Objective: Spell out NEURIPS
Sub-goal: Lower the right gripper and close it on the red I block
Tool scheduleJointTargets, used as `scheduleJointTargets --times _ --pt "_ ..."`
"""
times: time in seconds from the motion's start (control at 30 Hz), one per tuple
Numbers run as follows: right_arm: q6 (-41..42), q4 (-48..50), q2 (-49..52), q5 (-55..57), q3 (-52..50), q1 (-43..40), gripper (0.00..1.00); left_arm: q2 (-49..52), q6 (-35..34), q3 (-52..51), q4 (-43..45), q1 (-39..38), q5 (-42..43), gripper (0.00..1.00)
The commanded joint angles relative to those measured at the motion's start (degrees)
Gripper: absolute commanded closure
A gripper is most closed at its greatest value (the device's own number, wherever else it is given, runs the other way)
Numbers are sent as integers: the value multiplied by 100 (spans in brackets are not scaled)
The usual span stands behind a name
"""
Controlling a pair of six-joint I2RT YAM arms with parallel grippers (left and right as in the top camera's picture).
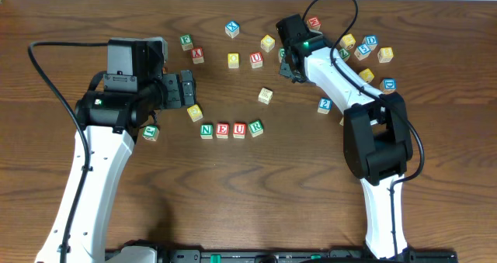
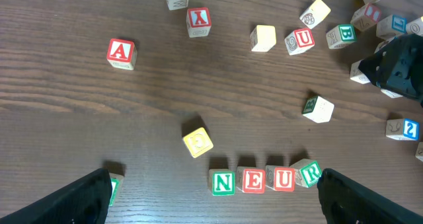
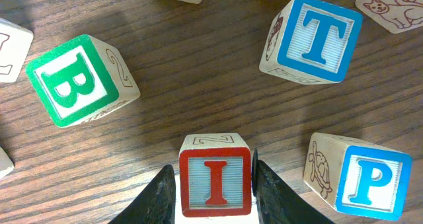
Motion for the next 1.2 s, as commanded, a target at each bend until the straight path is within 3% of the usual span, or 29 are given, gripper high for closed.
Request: scheduleJointTargets --times 0.0,1.17 --pt "-33 -20 22 96 105 39 67 -52 33 131 0 9 33 2" --pt "-24 -2 79 192 61 39 67 -52 33 131 2 9 33 2"
